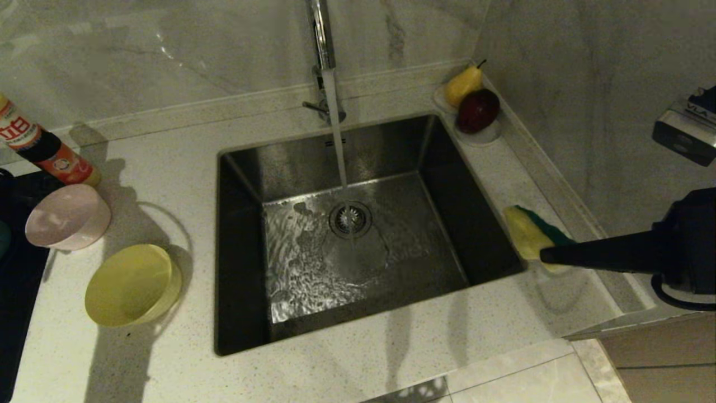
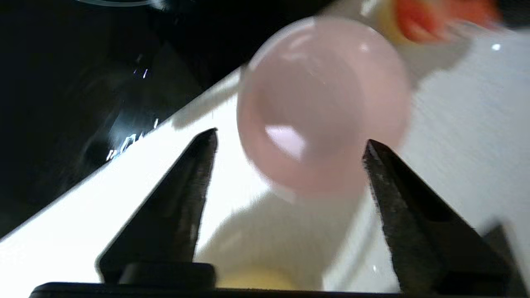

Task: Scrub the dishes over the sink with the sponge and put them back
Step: Place the bowl on the table, then wash the bowl

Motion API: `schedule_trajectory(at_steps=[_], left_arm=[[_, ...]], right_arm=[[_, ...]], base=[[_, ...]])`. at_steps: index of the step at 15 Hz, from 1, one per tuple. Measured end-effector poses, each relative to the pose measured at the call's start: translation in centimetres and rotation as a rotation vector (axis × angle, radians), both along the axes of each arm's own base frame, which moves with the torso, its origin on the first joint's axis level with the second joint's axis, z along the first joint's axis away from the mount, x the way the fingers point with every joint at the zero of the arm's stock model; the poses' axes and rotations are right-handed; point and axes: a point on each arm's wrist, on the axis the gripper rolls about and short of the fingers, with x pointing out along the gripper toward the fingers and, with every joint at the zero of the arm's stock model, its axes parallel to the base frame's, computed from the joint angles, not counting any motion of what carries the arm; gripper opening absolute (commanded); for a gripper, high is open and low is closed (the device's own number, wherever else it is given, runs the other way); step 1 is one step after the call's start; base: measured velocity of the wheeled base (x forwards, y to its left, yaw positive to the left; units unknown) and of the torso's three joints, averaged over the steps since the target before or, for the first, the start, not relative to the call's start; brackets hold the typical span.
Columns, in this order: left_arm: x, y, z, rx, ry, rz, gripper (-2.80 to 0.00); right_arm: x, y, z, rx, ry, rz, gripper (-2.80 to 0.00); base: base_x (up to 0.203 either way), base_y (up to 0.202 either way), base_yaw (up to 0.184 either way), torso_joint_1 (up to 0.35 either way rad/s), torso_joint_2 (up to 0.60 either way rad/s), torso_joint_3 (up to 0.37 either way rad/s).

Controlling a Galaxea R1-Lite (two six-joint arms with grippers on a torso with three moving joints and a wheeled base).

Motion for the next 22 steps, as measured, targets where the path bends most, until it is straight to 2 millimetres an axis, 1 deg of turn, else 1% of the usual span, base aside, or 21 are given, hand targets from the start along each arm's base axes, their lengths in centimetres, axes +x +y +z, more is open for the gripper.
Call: schedule_trajectory(at_steps=[3,5,6,8,11,12,14,15,19,22], left_arm=[[-2.9,-2.0,2.1,0.045,0.015,-0.050,-2.80],[-4.8,-3.5,2.5,0.046,0.049,-0.170,-2.80],[-5.5,-4.1,2.2,0.040,0.080,-0.231,-2.80],[-6.4,-4.8,1.2,0.050,0.133,-0.291,-2.80],[-7.1,-5.5,-1.3,0.048,0.223,-0.371,-2.80],[-7.2,-5.8,-2.5,0.047,0.263,-0.410,0.00],[-7.4,-6.3,-4.0,0.026,0.308,-0.465,0.00],[-7.4,-6.4,-4.5,0.008,0.311,-0.484,0.00],[-7.5,-6.8,-5.3,-0.037,0.308,-0.530,0.00],[-7.0,-6.6,-6.1,-0.054,0.329,-0.537,0.00]], right_arm=[[0.0,0.0,0.0,0.000,0.005,-0.002,-2.80],[0.1,0.0,-0.2,-0.003,0.011,-0.006,-2.80],[0.1,0.0,-0.2,-0.005,0.014,-0.007,-2.80],[0.1,0.0,-0.3,-0.008,0.019,-0.010,-2.80],[0.2,0.0,-0.6,-0.011,0.024,-0.013,-2.80],[0.2,0.0,-0.7,-0.014,0.027,-0.013,-2.80],[0.2,0.0,-0.9,-0.017,0.033,-0.013,-2.80],[0.2,0.0,-1.0,-0.019,0.037,-0.013,-2.80],[0.1,-0.4,-1.3,-0.023,0.040,-0.030,-2.80],[0.1,-0.6,-1.2,-0.021,0.038,-0.039,-2.80]], base=[[0.000,0.000,0.000,0.000,0.00,0.000],[0.000,0.000,0.000,0.000,0.00,0.000],[0.000,0.000,0.000,0.000,0.00,0.000],[0.000,0.000,0.000,0.000,0.00,0.000],[0.000,0.000,0.000,0.000,0.00,0.000],[0.000,0.000,0.000,0.000,0.00,0.000],[0.000,0.000,0.000,0.000,0.00,0.000],[0.000,0.000,0.000,0.000,0.00,0.000],[0.000,0.000,0.000,0.000,0.00,0.000],[0.000,0.000,0.000,0.000,0.00,0.000]])
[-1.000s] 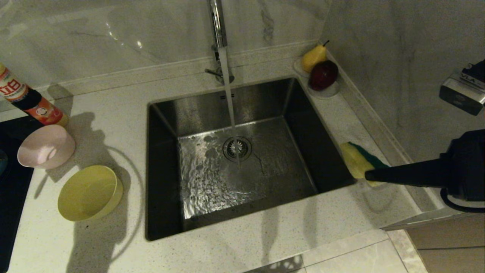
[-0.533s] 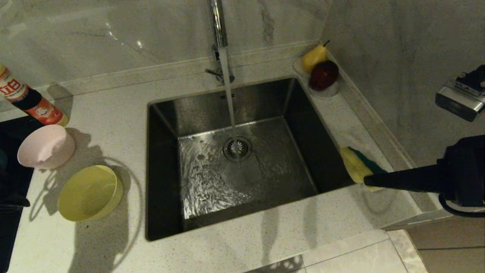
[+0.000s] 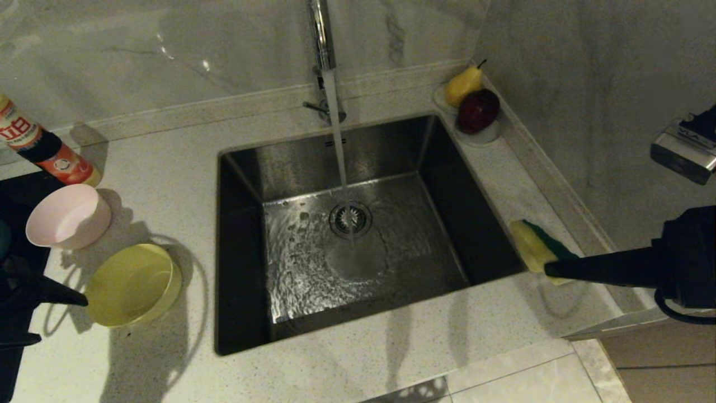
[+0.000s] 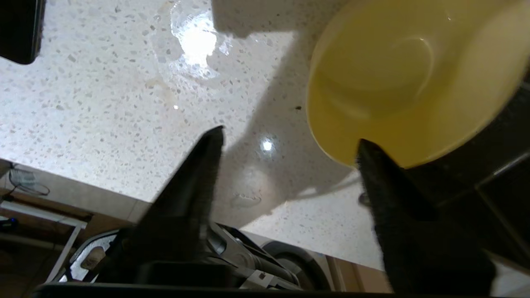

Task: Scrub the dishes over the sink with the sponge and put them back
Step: Wash the bowl

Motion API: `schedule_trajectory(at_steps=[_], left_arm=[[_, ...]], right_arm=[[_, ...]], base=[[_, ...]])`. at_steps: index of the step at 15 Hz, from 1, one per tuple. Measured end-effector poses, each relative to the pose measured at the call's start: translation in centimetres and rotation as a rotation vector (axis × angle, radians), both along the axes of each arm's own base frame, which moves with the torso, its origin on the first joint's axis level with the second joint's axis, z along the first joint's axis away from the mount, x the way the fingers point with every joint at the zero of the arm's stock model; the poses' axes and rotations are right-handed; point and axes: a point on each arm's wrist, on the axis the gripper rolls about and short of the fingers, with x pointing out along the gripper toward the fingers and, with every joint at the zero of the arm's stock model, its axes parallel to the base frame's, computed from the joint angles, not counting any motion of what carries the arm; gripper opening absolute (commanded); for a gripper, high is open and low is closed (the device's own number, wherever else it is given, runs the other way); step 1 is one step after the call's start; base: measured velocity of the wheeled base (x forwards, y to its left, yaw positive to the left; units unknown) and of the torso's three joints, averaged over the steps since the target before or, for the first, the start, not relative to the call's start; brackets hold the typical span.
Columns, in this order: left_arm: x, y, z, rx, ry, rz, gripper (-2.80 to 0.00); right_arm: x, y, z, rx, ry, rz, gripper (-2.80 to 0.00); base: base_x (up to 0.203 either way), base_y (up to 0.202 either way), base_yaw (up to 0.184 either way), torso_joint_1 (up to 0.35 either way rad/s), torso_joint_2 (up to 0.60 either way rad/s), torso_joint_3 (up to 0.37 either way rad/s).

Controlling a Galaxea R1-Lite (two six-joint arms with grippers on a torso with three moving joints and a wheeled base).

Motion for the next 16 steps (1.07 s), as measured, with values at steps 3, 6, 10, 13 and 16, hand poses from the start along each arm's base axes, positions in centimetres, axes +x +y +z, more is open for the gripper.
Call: schedule_trajectory(at_steps=[3,6,10,13,16], left_arm=[[1.0,0.5,-1.5,0.003,0.008,-0.002,0.00],[2.1,0.6,-2.9,0.029,0.007,-0.004,0.00],[3.2,0.0,-3.9,0.010,0.036,-0.036,0.00],[3.9,-0.2,-4.1,0.005,0.022,-0.034,0.00],[4.0,-0.2,-4.3,0.012,0.034,-0.032,-2.80]], right_arm=[[-0.1,-0.1,0.0,0.000,-0.002,-0.003,-2.80],[-0.1,-0.1,0.2,0.004,-0.009,-0.003,-2.80],[0.0,-0.1,0.2,0.004,-0.009,-0.003,-2.80],[0.0,-0.1,0.1,0.002,-0.006,-0.003,-2.80],[-0.1,-0.1,0.0,0.001,-0.002,-0.003,-2.80]], base=[[0.000,0.000,0.000,0.000,0.00,0.000],[0.000,0.000,0.000,0.000,0.00,0.000],[0.000,0.000,0.000,0.000,0.00,0.000],[0.000,0.000,0.000,0.000,0.00,0.000],[0.000,0.000,0.000,0.000,0.00,0.000]])
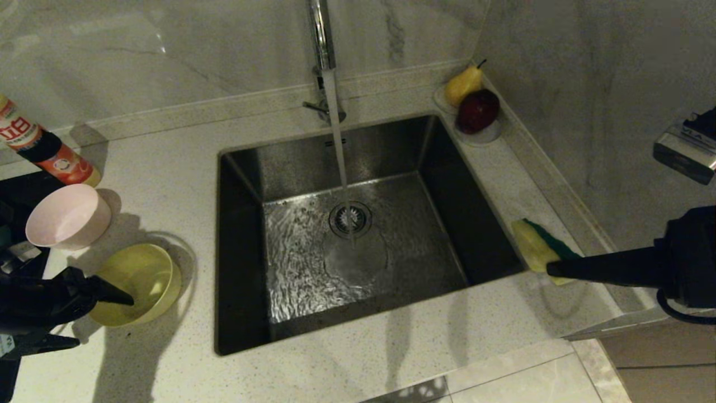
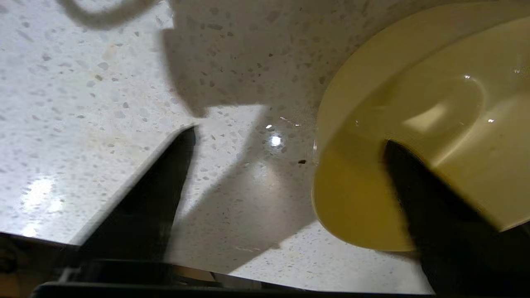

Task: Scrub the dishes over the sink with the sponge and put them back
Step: Wash the bowl

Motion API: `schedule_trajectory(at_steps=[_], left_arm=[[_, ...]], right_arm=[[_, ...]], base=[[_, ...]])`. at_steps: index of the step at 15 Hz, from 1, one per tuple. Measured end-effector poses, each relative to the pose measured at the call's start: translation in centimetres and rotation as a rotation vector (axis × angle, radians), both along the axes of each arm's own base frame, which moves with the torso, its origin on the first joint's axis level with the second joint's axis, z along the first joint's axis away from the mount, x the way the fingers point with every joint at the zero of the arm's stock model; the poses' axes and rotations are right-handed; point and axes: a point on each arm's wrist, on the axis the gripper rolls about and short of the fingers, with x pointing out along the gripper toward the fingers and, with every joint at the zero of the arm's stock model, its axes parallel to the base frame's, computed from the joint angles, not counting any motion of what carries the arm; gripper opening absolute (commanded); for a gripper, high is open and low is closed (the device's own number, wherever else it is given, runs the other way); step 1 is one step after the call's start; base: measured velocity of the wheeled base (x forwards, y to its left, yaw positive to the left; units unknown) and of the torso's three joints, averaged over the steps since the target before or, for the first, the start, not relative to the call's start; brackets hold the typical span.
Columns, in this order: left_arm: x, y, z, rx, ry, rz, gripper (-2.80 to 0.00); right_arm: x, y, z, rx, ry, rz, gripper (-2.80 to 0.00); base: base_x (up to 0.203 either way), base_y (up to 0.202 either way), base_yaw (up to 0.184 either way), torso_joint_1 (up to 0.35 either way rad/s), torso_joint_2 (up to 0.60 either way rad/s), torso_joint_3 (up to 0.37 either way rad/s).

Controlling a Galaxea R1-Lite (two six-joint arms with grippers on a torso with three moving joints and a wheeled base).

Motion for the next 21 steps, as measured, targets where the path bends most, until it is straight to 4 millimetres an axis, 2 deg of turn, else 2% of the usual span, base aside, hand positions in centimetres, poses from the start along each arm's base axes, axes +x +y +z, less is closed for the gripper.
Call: schedule_trajectory(at_steps=[6,10,14,18,21], left_arm=[[0.6,0.3,-1.2,0.060,-0.025,0.025,-2.80],[0.4,0.2,-1.0,0.049,-0.038,0.036,-2.80],[-0.2,-0.2,1.5,0.000,-0.137,0.075,-2.80],[-0.9,-0.9,5.5,-0.002,-0.286,0.098,-2.80],[-0.6,-3.1,8.4,-0.033,-0.359,0.044,-2.80]], right_arm=[[-0.1,-0.1,0.1,0.003,-0.003,0.002,-2.80],[-0.1,-0.1,0.1,0.005,-0.005,0.004,-2.80],[-0.7,-0.3,0.9,0.021,-0.027,-0.002,-2.80],[-0.9,-0.5,0.9,0.024,-0.031,0.003,-2.80],[-1.2,-0.6,0.5,0.021,-0.024,0.004,-2.80]], base=[[0.000,0.000,0.000,0.000,0.00,0.000],[0.000,0.000,0.000,0.000,0.00,0.000],[0.000,0.000,0.000,0.000,0.00,0.000],[0.000,0.000,0.000,0.000,0.00,0.000],[0.000,0.000,0.000,0.000,0.00,0.000]])
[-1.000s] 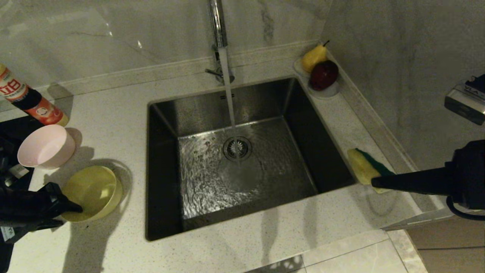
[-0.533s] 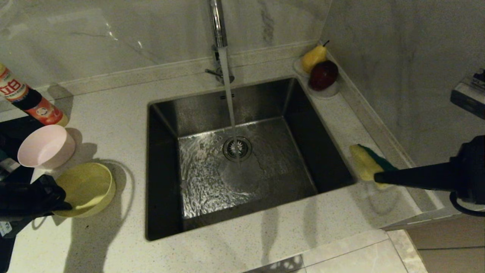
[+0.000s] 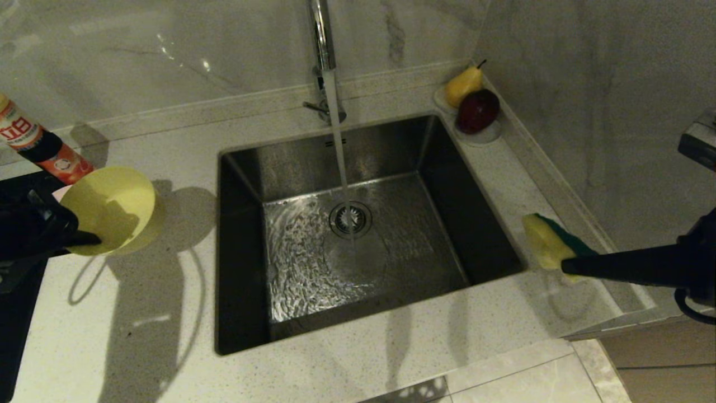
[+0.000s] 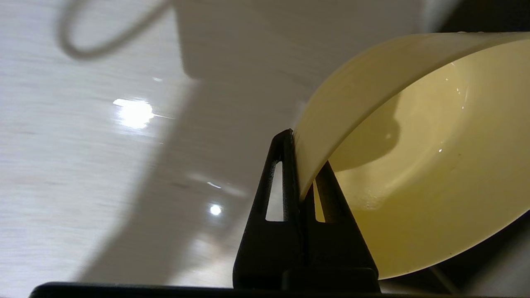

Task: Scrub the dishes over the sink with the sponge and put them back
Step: Wash the bowl

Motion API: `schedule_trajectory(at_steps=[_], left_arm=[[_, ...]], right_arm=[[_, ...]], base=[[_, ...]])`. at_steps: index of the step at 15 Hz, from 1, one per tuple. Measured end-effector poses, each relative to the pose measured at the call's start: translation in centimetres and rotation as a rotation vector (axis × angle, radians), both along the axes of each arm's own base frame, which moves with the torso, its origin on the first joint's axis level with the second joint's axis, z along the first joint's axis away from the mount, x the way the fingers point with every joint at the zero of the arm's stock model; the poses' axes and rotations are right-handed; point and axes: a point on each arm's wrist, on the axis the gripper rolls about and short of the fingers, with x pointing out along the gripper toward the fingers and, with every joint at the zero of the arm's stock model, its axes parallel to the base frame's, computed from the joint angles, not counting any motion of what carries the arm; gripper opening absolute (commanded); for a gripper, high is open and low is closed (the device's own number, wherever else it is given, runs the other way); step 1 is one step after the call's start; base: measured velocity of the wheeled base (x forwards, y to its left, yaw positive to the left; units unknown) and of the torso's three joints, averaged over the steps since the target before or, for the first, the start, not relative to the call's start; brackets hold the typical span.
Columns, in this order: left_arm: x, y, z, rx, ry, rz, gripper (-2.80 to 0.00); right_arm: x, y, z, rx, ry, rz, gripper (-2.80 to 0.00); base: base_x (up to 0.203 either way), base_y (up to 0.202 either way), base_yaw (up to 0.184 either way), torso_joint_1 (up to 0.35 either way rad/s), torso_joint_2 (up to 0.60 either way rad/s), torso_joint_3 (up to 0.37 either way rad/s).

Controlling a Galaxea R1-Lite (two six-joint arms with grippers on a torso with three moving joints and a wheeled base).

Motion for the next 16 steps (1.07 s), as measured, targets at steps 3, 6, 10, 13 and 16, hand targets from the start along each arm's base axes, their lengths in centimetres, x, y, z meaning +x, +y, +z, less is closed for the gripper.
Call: schedule_trajectory(at_steps=[3,6,10,13,16], left_arm=[[0.8,-3.2,1.7,-0.003,-0.033,-0.104,-2.80],[2.5,-6.5,1.6,0.071,-0.019,-0.149,-2.80],[5.6,-12.3,0.1,0.091,-0.007,-0.243,-2.80],[7.8,-16.5,-1.1,0.105,-0.013,-0.318,-2.80],[10.1,-19.3,-2.0,0.126,-0.009,-0.344,-2.80]], right_arm=[[-0.3,-0.1,-0.5,-0.005,0.005,0.008,-2.80],[-0.3,-0.1,0.5,0.007,-0.014,0.005,-2.80],[-0.3,0.0,0.6,0.001,-0.011,0.000,-2.80],[-0.4,-0.2,0.3,-0.004,-0.005,-0.003,-2.80],[-0.3,-0.2,0.3,-0.003,-0.006,-0.010,-2.80]], base=[[0.000,0.000,0.000,0.000,0.00,0.000],[0.000,0.000,0.000,0.000,0.00,0.000],[0.000,0.000,0.000,0.000,0.00,0.000],[0.000,0.000,0.000,0.000,0.00,0.000],[0.000,0.000,0.000,0.000,0.00,0.000]])
